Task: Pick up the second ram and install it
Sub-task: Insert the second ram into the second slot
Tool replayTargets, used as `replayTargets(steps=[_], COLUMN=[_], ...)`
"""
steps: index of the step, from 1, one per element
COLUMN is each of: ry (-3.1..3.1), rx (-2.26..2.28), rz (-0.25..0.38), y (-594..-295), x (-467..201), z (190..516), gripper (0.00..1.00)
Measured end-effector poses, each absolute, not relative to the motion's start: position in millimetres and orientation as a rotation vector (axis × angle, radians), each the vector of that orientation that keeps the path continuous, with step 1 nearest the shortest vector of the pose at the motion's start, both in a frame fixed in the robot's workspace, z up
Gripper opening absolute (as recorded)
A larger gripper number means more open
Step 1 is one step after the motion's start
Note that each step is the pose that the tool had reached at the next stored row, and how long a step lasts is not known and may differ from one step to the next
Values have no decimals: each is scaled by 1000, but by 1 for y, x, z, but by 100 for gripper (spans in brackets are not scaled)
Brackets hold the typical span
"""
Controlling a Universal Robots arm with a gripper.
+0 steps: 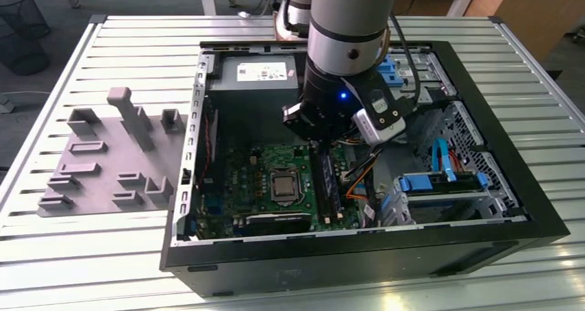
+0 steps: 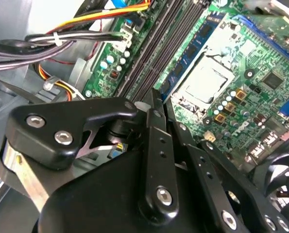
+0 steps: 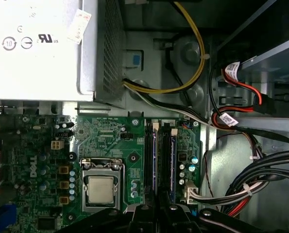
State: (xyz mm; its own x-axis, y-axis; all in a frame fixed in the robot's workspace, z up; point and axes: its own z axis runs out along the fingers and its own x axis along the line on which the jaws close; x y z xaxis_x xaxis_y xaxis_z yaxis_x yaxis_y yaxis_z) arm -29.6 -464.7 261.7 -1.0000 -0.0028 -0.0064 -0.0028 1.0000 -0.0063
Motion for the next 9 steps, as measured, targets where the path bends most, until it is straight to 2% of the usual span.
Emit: replayTargets(steps=[9], ry=[3135], rx=[-4], rz=[-10], y=[-465], x=[-30], z=[261], gripper=[14])
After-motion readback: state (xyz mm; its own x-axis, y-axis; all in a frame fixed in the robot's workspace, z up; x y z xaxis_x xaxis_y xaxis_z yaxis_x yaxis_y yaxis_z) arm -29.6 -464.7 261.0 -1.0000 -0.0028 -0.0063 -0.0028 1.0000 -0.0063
